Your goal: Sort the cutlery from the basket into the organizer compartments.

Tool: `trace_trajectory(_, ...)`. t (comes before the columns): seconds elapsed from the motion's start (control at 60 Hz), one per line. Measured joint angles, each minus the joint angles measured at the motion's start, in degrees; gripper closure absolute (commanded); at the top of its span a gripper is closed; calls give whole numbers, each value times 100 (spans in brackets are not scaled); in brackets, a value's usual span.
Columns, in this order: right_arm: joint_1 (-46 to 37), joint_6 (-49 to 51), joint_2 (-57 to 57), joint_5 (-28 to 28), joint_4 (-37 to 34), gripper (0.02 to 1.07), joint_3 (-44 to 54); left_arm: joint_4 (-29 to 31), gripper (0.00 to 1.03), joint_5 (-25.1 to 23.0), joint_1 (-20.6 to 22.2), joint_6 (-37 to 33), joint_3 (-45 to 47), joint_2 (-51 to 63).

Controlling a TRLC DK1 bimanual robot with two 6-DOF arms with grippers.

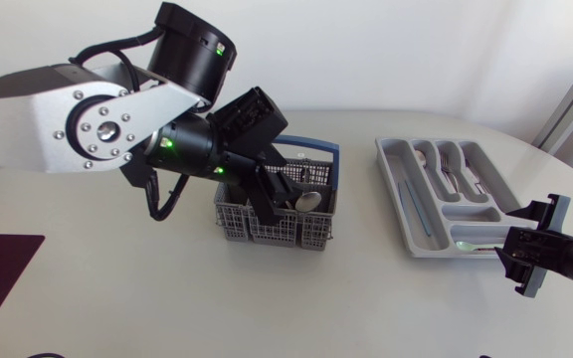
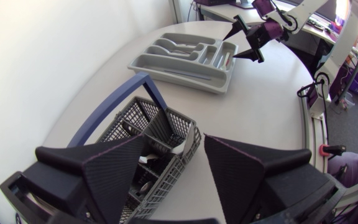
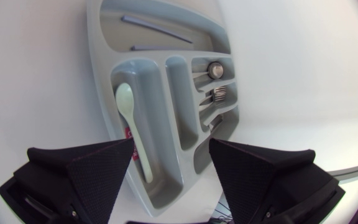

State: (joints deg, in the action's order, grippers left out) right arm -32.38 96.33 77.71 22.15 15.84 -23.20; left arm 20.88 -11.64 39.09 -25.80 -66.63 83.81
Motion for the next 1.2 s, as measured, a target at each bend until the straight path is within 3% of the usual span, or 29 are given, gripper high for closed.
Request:
trace_trajectory(0.183, 70, -960, -656, 365, -1652, 12, -516, 0, 38, 20, 118, -227, 0, 175)
trace_trajectory(0.55, 715, -1840, -1408, 682, -2638, 12, -669, -339, 39, 341, 188, -824, 0, 680)
trace_trajectory(0.8, 1064, -2039, -1674, 682, -2686, 12, -468, -535, 61, 302, 208, -896, 0, 907)
trace_trajectory(1.033, 1209, -2138, -1703, 680, -2684, 12, -398, -533, 89, 26, 223, -894, 0, 935)
trace_trajectory(1.2, 1285, -2140, -1714, 675, -2682, 12, -367, -503, 100, -61, 221, -876, -17, 953)
